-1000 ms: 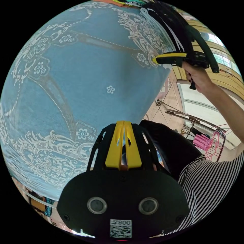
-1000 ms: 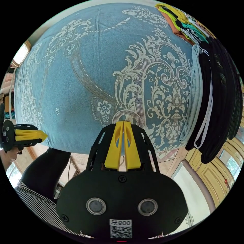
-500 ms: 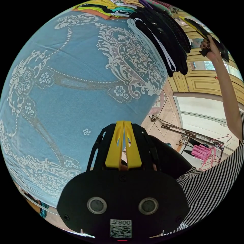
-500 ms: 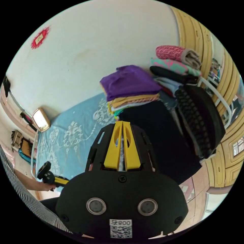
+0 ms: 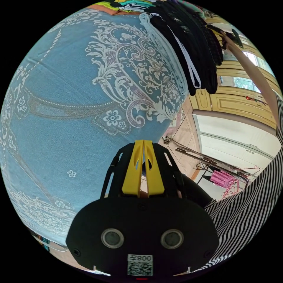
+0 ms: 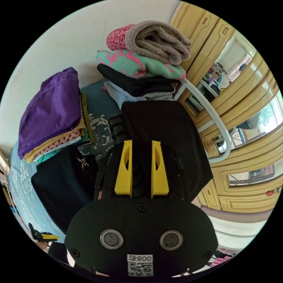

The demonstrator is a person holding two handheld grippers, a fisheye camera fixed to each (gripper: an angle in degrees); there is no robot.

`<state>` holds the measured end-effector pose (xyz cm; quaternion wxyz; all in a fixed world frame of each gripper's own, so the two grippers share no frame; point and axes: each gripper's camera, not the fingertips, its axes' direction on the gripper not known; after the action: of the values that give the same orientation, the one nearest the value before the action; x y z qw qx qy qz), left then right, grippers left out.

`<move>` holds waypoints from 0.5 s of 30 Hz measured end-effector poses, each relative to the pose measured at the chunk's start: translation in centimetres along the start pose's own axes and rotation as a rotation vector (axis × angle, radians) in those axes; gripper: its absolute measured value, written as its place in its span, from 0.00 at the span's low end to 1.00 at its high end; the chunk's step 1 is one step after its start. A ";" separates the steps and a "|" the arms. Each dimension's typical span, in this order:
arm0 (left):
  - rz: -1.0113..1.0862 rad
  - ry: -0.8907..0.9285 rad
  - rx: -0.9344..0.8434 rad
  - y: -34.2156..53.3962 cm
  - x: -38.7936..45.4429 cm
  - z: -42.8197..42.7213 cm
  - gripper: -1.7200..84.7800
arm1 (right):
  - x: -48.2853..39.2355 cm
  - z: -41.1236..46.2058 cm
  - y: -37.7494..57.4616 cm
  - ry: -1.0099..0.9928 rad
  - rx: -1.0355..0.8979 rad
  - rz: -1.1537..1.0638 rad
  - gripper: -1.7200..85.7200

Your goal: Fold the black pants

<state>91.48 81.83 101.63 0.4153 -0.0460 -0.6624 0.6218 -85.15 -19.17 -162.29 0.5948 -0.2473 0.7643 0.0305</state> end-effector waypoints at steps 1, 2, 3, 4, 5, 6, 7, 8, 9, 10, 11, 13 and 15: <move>-0.004 0.005 -0.003 0.4 -0.3 0.0 0.02 | 0.9 0.9 -0.6 0.020 -0.001 -0.004 0.13; -0.004 0.006 -0.003 0.8 -0.6 0.0 0.02 | 1.4 1.3 -0.9 0.026 -0.002 -0.004 0.13; -0.003 0.006 -0.002 1.1 -0.8 -0.1 0.02 | 2.5 1.9 -1.4 0.031 -0.004 0.007 0.12; -0.004 0.008 0.003 1.6 -1.0 -0.2 0.02 | 3.9 2.3 -1.9 0.024 0.001 0.025 0.11; -0.008 0.011 0.014 2.3 -1.3 -0.4 0.02 | 4.6 2.4 -2.1 0.018 0.004 0.037 0.10; -0.010 0.015 0.021 2.7 -1.5 -0.5 0.02 | 6.2 2.5 -2.4 0.000 0.019 0.062 0.09; -0.017 0.023 0.033 3.4 -1.8 -0.7 0.02 | 8.0 2.3 -2.6 -0.032 0.033 0.097 0.09; -0.024 0.029 0.047 4.3 -2.1 -0.9 0.02 | 9.0 2.2 -2.7 -0.051 0.042 0.115 0.09; -0.027 0.032 0.054 4.8 -2.3 -1.0 0.02 | 11.0 1.7 -2.8 -0.095 0.064 0.151 0.08; -0.029 0.036 0.068 5.7 -2.6 -1.2 0.02 | 13.1 1.1 -2.9 -0.145 0.084 0.188 0.07; -0.031 0.040 0.081 6.7 -2.9 -1.4 0.02 | 14.2 0.7 -2.8 -0.166 0.099 0.209 0.07; -0.031 0.046 0.104 8.3 -3.4 -1.8 0.02 | 18.4 -1.8 -2.2 -0.299 0.202 0.266 0.06; -0.030 0.054 0.127 9.9 -3.9 -2.1 0.02 | 21.1 -4.2 -1.8 -0.432 0.293 0.274 0.06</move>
<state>90.84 83.45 90.89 0.4444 -0.0265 -0.6107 0.6548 -91.75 -29.41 -180.07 0.7634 -0.0410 0.6426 0.0517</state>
